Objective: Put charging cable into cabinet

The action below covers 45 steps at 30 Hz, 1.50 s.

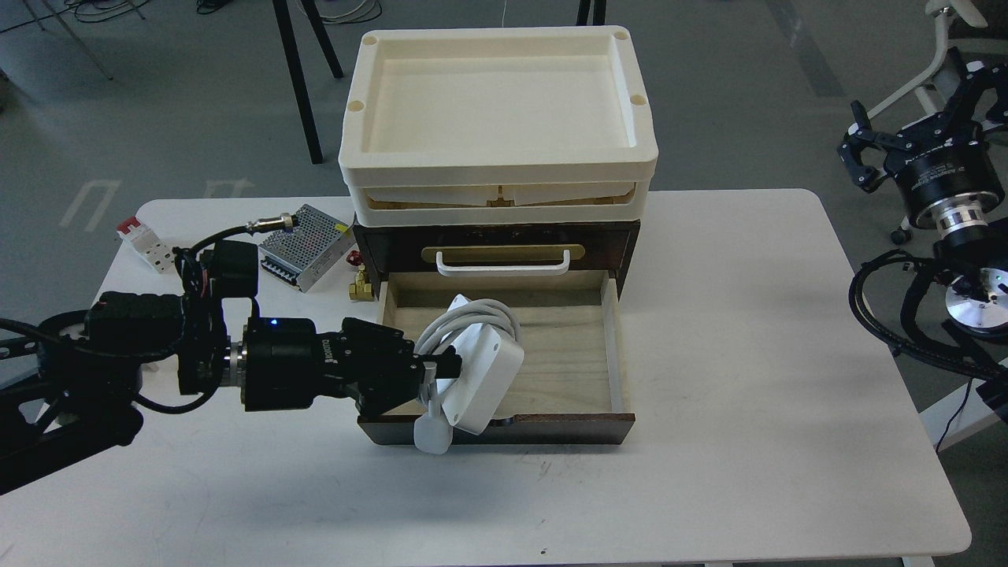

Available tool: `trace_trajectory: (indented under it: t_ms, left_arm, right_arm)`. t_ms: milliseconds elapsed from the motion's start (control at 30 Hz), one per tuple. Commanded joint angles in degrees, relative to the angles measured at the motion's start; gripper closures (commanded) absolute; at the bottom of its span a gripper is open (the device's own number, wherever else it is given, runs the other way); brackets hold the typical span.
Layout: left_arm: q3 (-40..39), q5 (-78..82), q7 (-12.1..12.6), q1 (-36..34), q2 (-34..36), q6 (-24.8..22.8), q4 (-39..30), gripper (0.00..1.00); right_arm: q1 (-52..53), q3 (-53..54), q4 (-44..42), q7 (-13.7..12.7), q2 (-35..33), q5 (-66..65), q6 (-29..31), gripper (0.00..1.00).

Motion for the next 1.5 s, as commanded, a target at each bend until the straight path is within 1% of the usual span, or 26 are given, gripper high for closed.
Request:
trace_trajectory:
  t_ms: [0,100,167,267,433,600,833,933,1133,1200,1233,1367,1400,1467]
  left_arm:
    - [0.07,-0.79,-0.01,0.08,-5.09,-1.7,7.4,1.0]
    - [0.51,-0.44,-0.01,0.44,-10.1,-3.19,14.87,1.0]
    - [0.78,-0.35,-0.01,0.44,-12.39,-3.46,18.66,1.0]
    - [0.86,-0.53,-0.01,0.61,-13.28,-3.46,21.83,1.0]
    - [0.6,-0.97,-0.01,0.53,-13.37,-3.72,22.72,1.0]
    - [-0.1,-2.63,-0.01,0.0,-13.81,-6.36,24.82,1.0]
    - [-0.1,-4.48,-0.01,-0.35,-14.25,-6.45,25.44,1.0]
    - [0.07,-4.48,-0.01,-0.44,-15.74,-6.19,26.67,1.0]
    - [-0.1,-4.66,-0.01,-0.44,-17.76,-6.01,29.22,0.95]
    - [-0.19,-4.66,-0.01,-0.53,-17.76,-6.19,30.1,0.91]
    - [-0.19,-4.66,-0.01,-0.53,-17.76,-6.1,30.19,0.83]
    - [-1.86,-6.23,-0.01,-0.53,-17.76,-6.54,30.45,0.42]
    - [-2.12,-7.02,-0.01,-0.53,-17.68,-6.8,30.45,0.35]
    - [-2.21,-8.08,-0.01,-0.62,-17.5,-7.85,30.45,0.3]
  right_arm:
    - [-0.51,0.08,0.05,0.02,0.0,0.01,-0.03,0.0]
    - [-0.6,0.08,0.05,0.02,0.08,0.01,-0.03,0.0]
    - [-0.6,0.08,0.05,0.02,0.08,0.01,-0.03,0.0]
    - [-0.51,0.08,0.05,0.02,0.0,0.01,-0.03,0.0]
    - [-0.6,0.17,0.05,0.11,0.0,0.01,-0.03,0.0]
    - [-0.6,0.17,0.05,0.11,0.08,0.09,0.06,0.0]
    - [-0.86,0.17,0.05,0.11,0.0,0.01,0.06,0.0]
    - [-0.86,0.17,0.05,0.11,0.0,0.09,0.06,0.0]
    - [-1.39,0.26,-0.04,0.19,0.0,0.09,0.24,0.0]
    - [-1.39,0.43,-0.04,0.19,0.0,0.09,0.24,0.0]
    - [-1.39,0.52,-0.04,0.19,0.0,0.01,0.24,0.0]
    - [-1.39,0.61,0.14,0.19,0.0,0.09,0.24,0.0]
    - [-1.39,0.61,0.05,0.19,0.0,0.09,0.24,0.0]
    - [-1.39,0.7,0.14,0.19,0.08,0.09,0.24,0.0]
